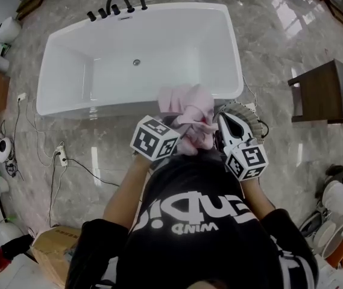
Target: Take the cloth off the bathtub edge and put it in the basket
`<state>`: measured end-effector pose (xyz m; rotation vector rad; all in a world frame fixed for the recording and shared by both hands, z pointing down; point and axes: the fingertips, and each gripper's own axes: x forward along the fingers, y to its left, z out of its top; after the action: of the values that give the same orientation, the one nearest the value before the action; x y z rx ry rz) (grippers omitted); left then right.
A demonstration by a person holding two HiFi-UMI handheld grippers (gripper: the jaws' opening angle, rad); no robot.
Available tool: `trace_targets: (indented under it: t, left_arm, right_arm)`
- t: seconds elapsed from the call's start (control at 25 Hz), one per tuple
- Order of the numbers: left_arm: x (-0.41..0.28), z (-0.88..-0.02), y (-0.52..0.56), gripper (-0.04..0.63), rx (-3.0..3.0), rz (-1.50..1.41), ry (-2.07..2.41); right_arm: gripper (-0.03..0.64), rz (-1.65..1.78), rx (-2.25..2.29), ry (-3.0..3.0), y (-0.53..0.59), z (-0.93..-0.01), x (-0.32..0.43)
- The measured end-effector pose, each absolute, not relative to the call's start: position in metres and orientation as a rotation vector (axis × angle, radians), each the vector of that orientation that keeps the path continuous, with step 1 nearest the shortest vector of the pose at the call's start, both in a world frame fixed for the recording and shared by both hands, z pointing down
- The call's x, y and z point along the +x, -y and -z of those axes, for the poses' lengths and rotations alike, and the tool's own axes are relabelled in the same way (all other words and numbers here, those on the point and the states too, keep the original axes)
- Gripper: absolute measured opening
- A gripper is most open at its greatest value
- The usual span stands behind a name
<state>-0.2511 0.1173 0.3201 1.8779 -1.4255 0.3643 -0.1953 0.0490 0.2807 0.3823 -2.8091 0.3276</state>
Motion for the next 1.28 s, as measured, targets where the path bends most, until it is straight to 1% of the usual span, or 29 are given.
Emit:
trace_targets:
  t: [0.32, 0.52, 0.76, 1.04, 1.28]
  left_arm:
    - [-0.229, -0.313, -0.119, 0.076, 1.915, -0.341, 1.408]
    - [-0.201, -0.309, -0.093, 0.077, 1.983, -0.378, 1.342]
    - [-0.147, -0.293, -0.051, 0.077, 2.096, -0.384, 1.246]
    - [-0.062, -0.285, -0.008, 0.077, 2.209, -0.393, 1.093]
    - [-0.004, -0.287, 0.025, 0.077, 2.239, -0.403, 1.007]
  right_arm:
    - [0.012, -0.317, 0.475, 2.807, -0.047, -0.275, -0.169]
    - [0.012, -0.327, 0.608, 2.799, -0.029, -0.273, -0.139]
    - [0.012, -0.336, 0.784, 2.771, -0.004, -0.268, -0.077]
    - [0.012, -0.342, 1.036, 2.716, 0.023, -0.258, 0.018]
    - [0.012, -0.351, 1.207, 2.650, 0.042, -0.253, 0.094]
